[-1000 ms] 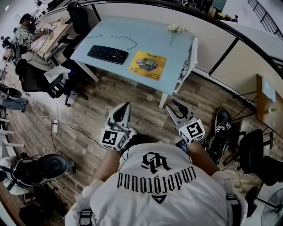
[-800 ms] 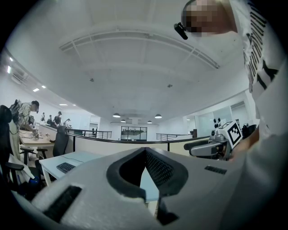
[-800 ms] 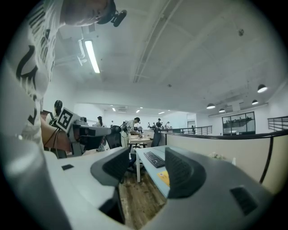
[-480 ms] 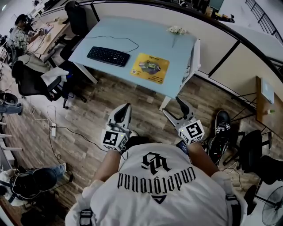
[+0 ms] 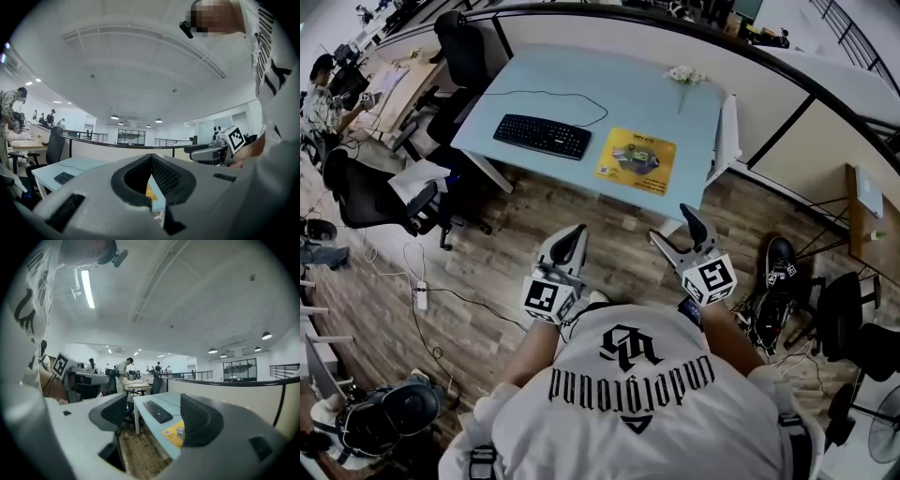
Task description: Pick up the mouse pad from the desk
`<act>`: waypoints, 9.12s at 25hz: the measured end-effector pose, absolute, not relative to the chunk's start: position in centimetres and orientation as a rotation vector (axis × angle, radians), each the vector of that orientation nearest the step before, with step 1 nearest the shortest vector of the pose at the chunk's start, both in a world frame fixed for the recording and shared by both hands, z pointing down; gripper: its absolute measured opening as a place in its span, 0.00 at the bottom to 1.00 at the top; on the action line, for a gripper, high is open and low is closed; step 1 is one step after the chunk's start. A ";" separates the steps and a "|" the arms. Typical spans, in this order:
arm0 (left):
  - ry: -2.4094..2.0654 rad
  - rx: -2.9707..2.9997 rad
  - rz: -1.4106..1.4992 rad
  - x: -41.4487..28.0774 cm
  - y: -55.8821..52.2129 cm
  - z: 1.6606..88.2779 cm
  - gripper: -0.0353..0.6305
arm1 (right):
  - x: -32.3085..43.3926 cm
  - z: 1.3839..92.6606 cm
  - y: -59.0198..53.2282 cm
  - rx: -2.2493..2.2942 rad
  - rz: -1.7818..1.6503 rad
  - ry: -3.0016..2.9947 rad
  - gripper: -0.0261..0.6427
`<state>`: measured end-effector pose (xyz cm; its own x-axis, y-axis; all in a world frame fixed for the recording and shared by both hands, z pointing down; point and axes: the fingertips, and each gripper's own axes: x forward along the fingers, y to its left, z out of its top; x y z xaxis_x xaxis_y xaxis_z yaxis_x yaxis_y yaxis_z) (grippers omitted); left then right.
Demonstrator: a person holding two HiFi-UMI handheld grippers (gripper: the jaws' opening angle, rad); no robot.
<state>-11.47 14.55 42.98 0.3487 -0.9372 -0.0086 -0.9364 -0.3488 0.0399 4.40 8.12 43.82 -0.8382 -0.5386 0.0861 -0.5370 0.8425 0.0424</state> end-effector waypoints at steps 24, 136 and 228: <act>-1.847 2.433 -0.027 -23.3 14.2 45.1 0.06 | -6.7 44.5 6.1 0.770 0.009 -2.932 0.58; -0.994 2.404 0.586 -17.3 -34.7 70.7 0.06 | 2.6 81.6 -36.0 0.742 0.585 -2.103 0.73; -1.283 2.548 0.367 -6.3 -22.3 60.3 0.06 | 3.6 62.3 -21.5 0.684 0.628 -2.607 0.07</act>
<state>-6.35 -22.32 60.33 0.5769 -0.7432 0.3389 -0.8100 -0.5740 0.1198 3.60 -21.53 62.33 -0.8132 -0.3664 0.4523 -0.5322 0.7827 -0.3228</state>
